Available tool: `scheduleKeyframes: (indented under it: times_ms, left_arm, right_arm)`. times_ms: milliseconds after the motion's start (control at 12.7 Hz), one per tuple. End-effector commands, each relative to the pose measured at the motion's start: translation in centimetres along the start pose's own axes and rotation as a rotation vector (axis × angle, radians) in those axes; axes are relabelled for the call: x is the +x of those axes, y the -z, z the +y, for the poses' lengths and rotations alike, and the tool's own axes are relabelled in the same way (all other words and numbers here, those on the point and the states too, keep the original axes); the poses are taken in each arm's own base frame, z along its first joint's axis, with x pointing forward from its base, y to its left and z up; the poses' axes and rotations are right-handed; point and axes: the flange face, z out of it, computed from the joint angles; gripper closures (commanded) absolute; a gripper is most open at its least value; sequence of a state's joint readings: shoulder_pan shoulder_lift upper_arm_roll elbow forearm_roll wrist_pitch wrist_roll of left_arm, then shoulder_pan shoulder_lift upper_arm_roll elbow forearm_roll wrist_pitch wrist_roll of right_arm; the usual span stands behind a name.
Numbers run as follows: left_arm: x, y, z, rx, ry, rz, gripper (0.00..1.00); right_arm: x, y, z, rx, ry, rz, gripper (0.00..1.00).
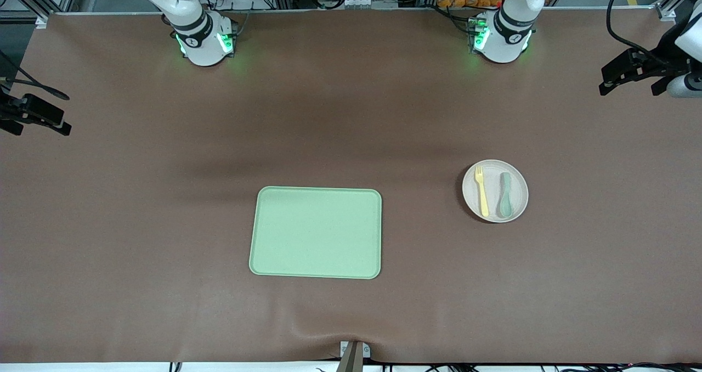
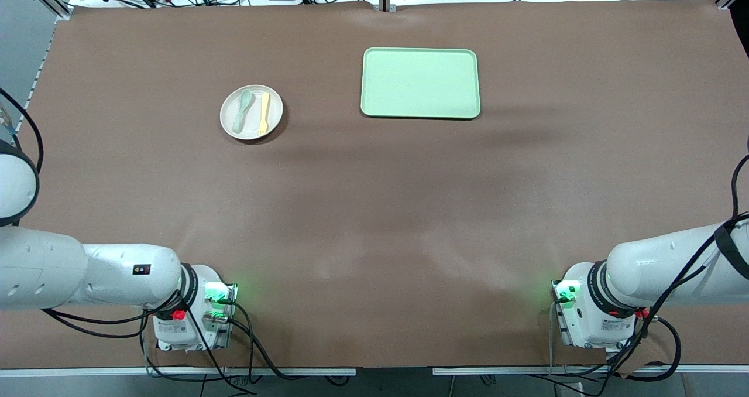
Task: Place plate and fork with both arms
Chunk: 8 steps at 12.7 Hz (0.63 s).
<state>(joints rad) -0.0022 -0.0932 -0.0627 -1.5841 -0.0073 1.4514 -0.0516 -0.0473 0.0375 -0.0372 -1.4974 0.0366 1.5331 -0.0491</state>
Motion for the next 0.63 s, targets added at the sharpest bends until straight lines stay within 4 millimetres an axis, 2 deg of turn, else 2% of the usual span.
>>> scheduleKeyframes:
  times_ms: [0,236,393,550]
  left_arm:
    - [0.0,0.5,0.0,-0.005,0.009,-0.005,0.0]
    - [0.1,1.0,-0.5,0.021,0.007,0.005,0.0]
    - [0.9,0.0,-1.1,0.037,0.006,-0.013,0.0]
    - [2.6,-2.8,-1.5,0.028,0.015,-0.06,0.0]
  right_arm:
    - [-0.3,0.4,0.5,0.016,0.004,0.0,0.0]
    - [-0.3,0.4,0.5,0.016,0.004,0.0,0.0]
    - [-0.3,0.4,0.5,0.016,0.006,0.002,0.0]
    - [-0.3,0.3,0.5,0.016,0.006,-0.001,0.0]
